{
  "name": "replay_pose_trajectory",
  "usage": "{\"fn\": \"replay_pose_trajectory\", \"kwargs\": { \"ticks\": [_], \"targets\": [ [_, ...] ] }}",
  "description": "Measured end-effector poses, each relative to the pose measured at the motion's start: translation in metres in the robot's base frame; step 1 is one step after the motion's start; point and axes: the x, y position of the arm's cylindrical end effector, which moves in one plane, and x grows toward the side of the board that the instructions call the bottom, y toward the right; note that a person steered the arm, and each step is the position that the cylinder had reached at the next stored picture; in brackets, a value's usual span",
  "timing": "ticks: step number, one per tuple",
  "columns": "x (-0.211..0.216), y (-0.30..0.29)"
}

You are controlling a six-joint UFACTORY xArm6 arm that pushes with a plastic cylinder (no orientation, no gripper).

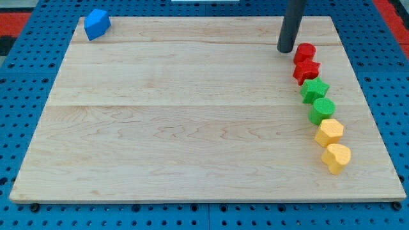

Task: Nudge the red circle left a bit

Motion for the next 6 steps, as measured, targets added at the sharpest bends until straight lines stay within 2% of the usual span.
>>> {"fn": "replay_pose_trajectory", "kwargs": {
  "ticks": [1, 2, 4, 6],
  "targets": [
    [-0.021, 0.041],
    [-0.019, 0.088],
    [0.033, 0.092],
    [0.031, 0.071]
  ]
}}
